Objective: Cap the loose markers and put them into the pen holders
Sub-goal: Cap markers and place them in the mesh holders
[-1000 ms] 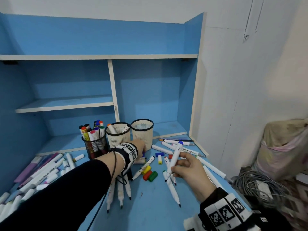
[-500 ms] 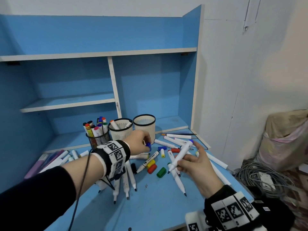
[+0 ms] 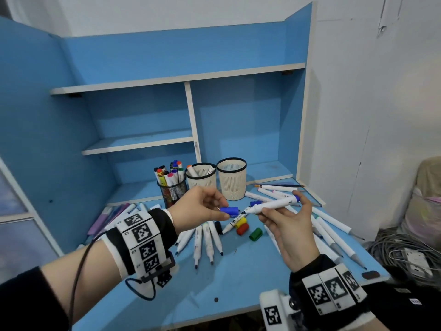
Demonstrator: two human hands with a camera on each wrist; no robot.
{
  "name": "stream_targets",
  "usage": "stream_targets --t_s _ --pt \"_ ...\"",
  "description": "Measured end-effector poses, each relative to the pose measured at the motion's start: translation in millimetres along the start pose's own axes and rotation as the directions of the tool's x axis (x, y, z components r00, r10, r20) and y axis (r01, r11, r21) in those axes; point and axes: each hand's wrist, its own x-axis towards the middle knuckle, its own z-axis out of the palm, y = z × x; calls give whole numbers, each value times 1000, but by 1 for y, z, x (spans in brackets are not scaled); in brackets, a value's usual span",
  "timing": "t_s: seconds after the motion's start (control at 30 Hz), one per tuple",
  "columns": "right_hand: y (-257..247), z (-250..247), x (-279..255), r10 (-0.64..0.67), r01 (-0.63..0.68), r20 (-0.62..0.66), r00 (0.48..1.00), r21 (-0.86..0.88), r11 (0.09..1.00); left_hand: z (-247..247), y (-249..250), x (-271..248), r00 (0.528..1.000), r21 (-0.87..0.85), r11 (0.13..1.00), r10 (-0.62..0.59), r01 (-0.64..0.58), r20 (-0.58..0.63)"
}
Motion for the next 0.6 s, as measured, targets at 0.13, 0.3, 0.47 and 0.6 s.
stream_targets --t_s 0.13,0.3,0.47,0.6 --pt "1 11 -11 -19 17 60 998 32 999 1 4 -18 997 -56 998 -7 3 -73" --pt "1 23 -25 -36 39 111 993 -30 999 5 7 -34 993 -72 997 -25 17 -115" --pt "-3 32 -33 -69 67 170 983 18 998 6 11 -42 972 -148 987 24 -60 -232" --pt "-3 38 -35 -133 145 220 966 -39 989 6 14 -48 962 -177 978 58 -108 -266"
